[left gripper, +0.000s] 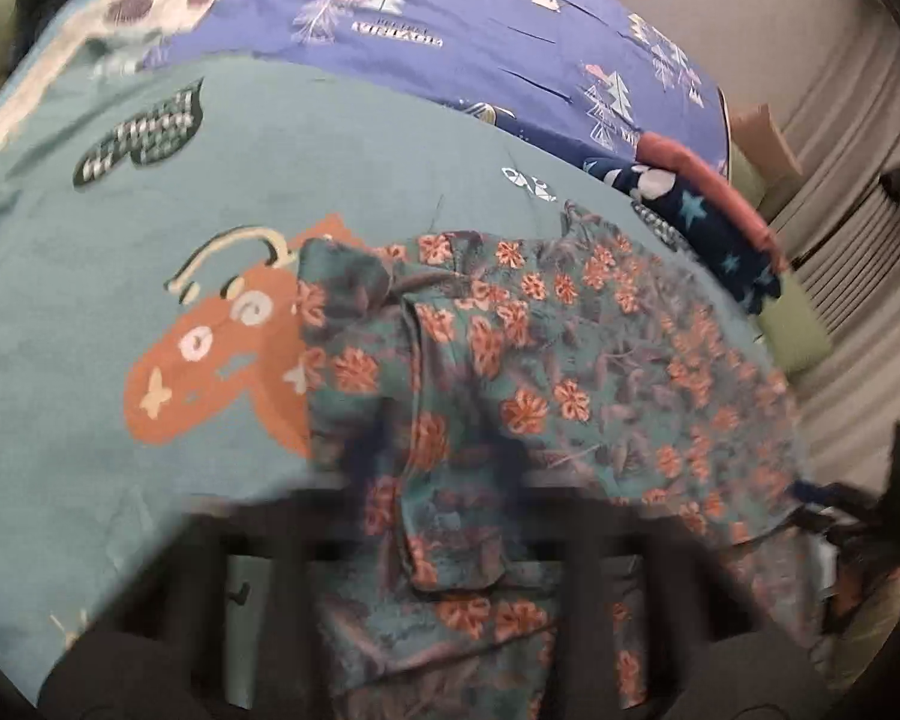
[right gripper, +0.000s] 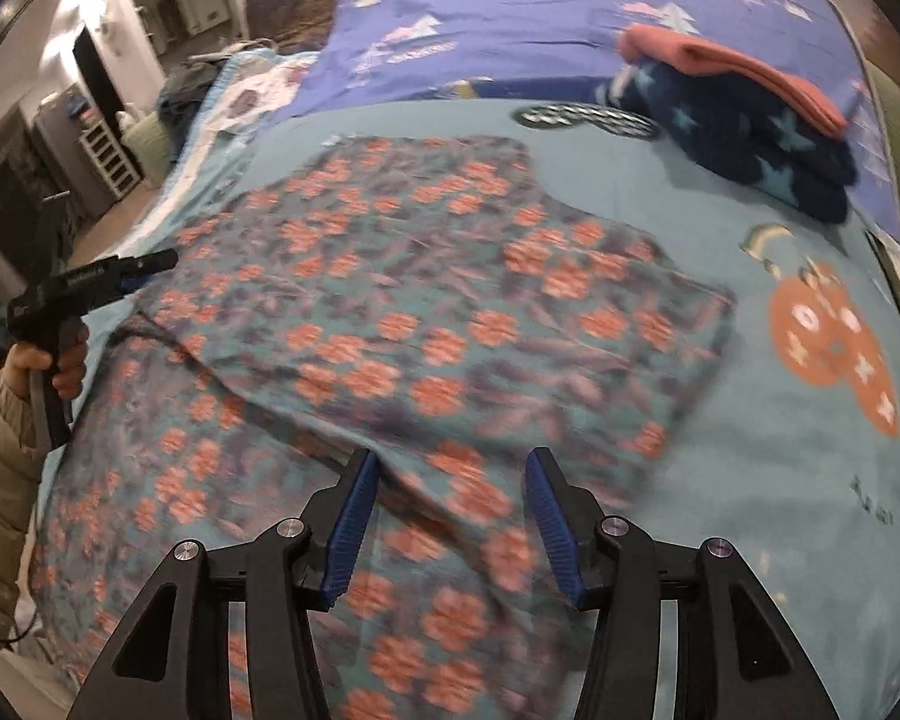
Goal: Fold small clothes
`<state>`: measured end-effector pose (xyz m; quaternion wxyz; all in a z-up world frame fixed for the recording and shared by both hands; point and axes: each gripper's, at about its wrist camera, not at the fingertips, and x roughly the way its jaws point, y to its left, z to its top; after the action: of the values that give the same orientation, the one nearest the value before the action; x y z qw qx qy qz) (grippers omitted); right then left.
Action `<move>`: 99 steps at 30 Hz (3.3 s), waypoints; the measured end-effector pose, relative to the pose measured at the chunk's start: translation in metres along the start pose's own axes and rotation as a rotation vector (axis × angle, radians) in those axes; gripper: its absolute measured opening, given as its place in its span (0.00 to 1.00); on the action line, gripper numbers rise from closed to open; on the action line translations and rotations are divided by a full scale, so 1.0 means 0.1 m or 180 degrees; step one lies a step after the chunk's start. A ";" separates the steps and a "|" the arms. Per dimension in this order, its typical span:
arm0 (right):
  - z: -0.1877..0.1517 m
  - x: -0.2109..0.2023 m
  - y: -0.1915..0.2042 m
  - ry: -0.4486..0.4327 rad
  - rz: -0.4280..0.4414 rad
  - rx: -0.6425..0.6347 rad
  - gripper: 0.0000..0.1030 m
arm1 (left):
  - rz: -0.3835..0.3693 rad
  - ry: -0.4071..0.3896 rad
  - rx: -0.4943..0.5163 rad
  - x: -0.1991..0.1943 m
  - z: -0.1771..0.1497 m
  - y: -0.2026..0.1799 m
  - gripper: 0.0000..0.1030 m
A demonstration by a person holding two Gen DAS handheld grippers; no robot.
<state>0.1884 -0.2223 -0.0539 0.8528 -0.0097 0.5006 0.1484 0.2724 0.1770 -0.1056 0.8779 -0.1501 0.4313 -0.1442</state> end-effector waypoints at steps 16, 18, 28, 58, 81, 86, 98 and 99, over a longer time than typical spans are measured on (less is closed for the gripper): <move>-0.52 -0.40 -0.32 -0.0149 -0.0281 0.0404 0.68 | 0.0071 -0.0214 0.0267 -0.82 -0.59 0.09 0.60; -0.56 -0.37 -0.20 -0.0139 -0.0256 0.0301 0.68 | 0.0341 -0.0123 0.0559 -0.74 -0.70 -0.05 0.62; -0.86 -0.53 -0.48 -0.0304 -0.0294 0.0826 0.50 | 0.0349 -0.0061 0.0331 -0.99 -0.98 0.19 0.16; -2.57 -1.29 0.20 -0.0489 0.0606 0.0861 0.50 | 0.0019 -0.0116 0.0186 -1.99 -2.56 0.31 0.47; -2.37 -1.45 0.07 -0.0820 0.1506 0.1076 0.03 | -0.0809 -0.0769 0.0100 -2.51 -2.32 0.31 0.04; -2.07 -1.67 0.08 -0.1083 0.1491 0.0976 0.03 | -0.0845 -0.1010 0.0237 -2.64 -1.99 0.15 0.04; -1.46 -1.92 -0.10 -0.1542 0.1267 0.0951 0.03 | -0.0861 -0.1491 0.0121 -2.66 -1.27 -0.05 0.04; -1.39 -1.93 -0.13 -0.1567 0.1238 0.0959 0.03 | -0.0852 -0.1510 0.0116 -2.65 -1.22 -0.07 0.04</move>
<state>-0.0142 -0.3044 0.0400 0.8956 0.2479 0.2886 0.2305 0.0188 0.2550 0.0147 0.9300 -0.2196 0.1873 -0.2275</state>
